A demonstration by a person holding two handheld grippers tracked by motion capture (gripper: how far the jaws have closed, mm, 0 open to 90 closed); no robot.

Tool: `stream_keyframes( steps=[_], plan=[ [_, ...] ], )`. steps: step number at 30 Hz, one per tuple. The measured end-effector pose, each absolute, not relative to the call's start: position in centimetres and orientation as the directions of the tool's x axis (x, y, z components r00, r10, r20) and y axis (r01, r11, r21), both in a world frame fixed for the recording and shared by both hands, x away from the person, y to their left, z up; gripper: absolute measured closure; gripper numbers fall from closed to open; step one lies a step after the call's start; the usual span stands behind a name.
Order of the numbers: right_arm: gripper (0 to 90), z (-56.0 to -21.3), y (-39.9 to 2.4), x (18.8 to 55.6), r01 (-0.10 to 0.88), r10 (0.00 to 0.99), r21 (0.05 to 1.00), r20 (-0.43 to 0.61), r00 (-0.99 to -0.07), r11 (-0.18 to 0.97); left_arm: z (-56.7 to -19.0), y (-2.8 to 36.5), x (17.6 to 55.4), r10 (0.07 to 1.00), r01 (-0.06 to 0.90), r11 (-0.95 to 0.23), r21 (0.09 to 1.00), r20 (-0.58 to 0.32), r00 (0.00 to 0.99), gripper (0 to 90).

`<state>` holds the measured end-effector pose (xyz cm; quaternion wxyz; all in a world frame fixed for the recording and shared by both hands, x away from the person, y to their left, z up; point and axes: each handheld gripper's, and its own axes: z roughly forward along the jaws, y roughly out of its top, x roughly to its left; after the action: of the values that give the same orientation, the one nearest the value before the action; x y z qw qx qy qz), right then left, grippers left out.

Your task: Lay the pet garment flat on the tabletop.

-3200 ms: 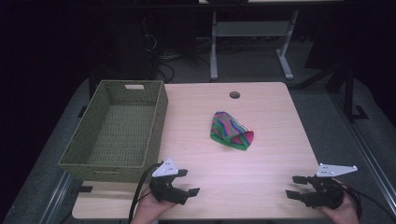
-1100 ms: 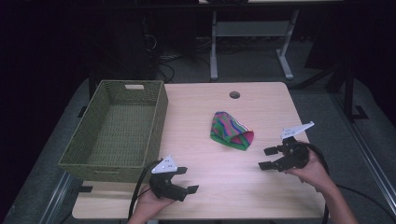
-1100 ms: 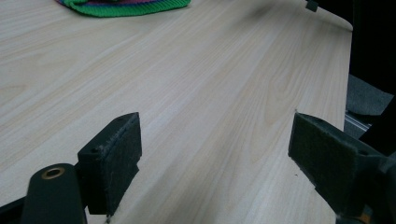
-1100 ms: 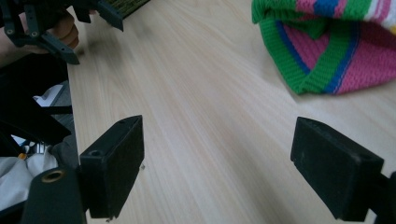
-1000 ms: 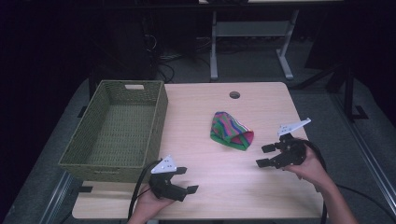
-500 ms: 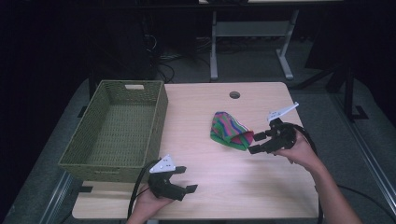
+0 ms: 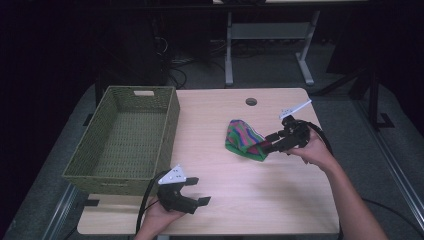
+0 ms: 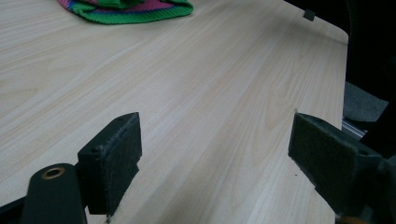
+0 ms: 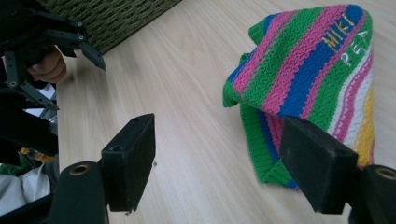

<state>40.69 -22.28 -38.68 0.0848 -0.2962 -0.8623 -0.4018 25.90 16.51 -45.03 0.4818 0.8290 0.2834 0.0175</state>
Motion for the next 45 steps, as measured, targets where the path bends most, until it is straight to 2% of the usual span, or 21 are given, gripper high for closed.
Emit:
stream_keyframes(
  steps=[26, 35, 45],
  plan=[
    [29.7, -40.2, -20.5, 46.1, 0.635, 0.515, 0.608, 0.392, -0.762, 0.477, -44.9, 16.8, 26.1, 0.481, 0.463, -0.339, 0.819, -0.272, 0.834, 17.1],
    [31.0, -41.6, -18.4, 46.8, 0.639, 0.583, 0.572, 0.313, -0.750, 0.514, -45.0, 16.7, 26.3, 0.476, 0.459, -0.351, 0.816, -0.267, 0.838, 17.1],
    [35.4, -43.4, -16.4, 47.3, 0.657, 0.614, 0.562, 0.302, -0.729, 0.503, -45.0, 16.4, 26.3, 0.470, 0.460, -0.360, 0.811, -0.268, 0.841, 17.1]
  ],
)
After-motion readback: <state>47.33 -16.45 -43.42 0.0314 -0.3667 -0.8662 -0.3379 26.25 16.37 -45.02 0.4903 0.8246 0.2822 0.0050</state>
